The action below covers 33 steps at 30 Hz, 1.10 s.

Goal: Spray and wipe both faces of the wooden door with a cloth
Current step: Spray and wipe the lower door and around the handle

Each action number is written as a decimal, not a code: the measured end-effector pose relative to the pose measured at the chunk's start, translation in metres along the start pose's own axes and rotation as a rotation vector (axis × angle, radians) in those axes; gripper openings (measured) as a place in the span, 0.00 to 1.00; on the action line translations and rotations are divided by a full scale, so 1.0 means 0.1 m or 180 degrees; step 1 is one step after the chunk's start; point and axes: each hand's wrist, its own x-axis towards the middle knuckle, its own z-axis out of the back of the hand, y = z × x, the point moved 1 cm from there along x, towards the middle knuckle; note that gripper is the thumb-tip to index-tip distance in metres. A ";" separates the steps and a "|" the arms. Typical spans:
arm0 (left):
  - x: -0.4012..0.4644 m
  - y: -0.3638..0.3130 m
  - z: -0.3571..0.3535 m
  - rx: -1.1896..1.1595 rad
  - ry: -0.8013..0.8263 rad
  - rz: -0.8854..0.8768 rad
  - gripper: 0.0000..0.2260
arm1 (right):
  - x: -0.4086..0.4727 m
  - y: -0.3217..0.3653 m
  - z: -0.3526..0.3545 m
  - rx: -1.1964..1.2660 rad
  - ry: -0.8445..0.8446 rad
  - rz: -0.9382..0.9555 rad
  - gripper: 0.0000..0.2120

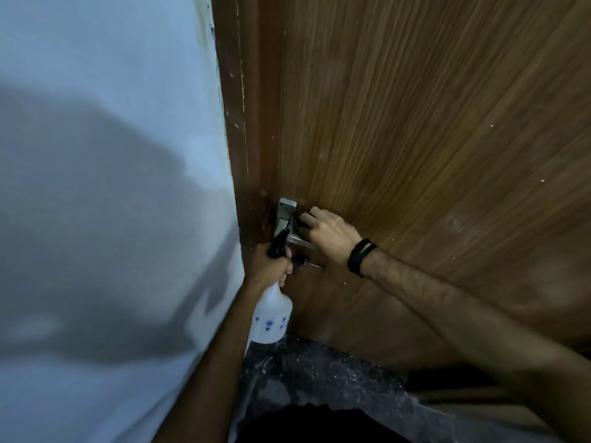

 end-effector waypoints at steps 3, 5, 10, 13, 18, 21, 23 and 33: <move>-0.03 0.05 -0.01 -0.0084 0.0009 -0.0007 0.12 | 0.00 -0.15 0.09 -0.0345 -0.0429 0.0270 0.14; -0.01 0.07 -0.02 -0.0143 -0.0023 0.0010 0.12 | 0.03 -0.20 0.09 -0.0315 -0.0509 0.0238 0.16; -0.01 0.10 -0.03 -0.0280 -0.0039 0.0085 0.12 | 0.02 -0.08 0.04 -0.0306 0.0680 0.0637 0.20; -0.06 0.10 -0.05 -0.0329 0.0006 0.0066 0.12 | -0.02 -0.07 0.08 -0.0275 0.0533 0.0466 0.15; -0.11 0.20 -0.09 -0.0539 -0.0138 0.0149 0.13 | -0.19 -0.10 0.09 0.0147 0.0023 0.0068 0.19; -0.10 0.26 -0.08 -0.0607 -0.0217 0.0212 0.13 | 0.02 -0.15 0.01 0.0165 -0.0074 0.0424 0.15; -0.05 0.25 -0.10 -0.0683 -0.0238 0.0252 0.14 | 0.14 -0.16 -0.02 0.0145 -0.0087 0.0618 0.14; -0.08 0.18 -0.29 -0.0921 -0.0134 0.0122 0.13 | 0.01 -0.20 0.13 -0.0620 -0.0304 0.0708 0.22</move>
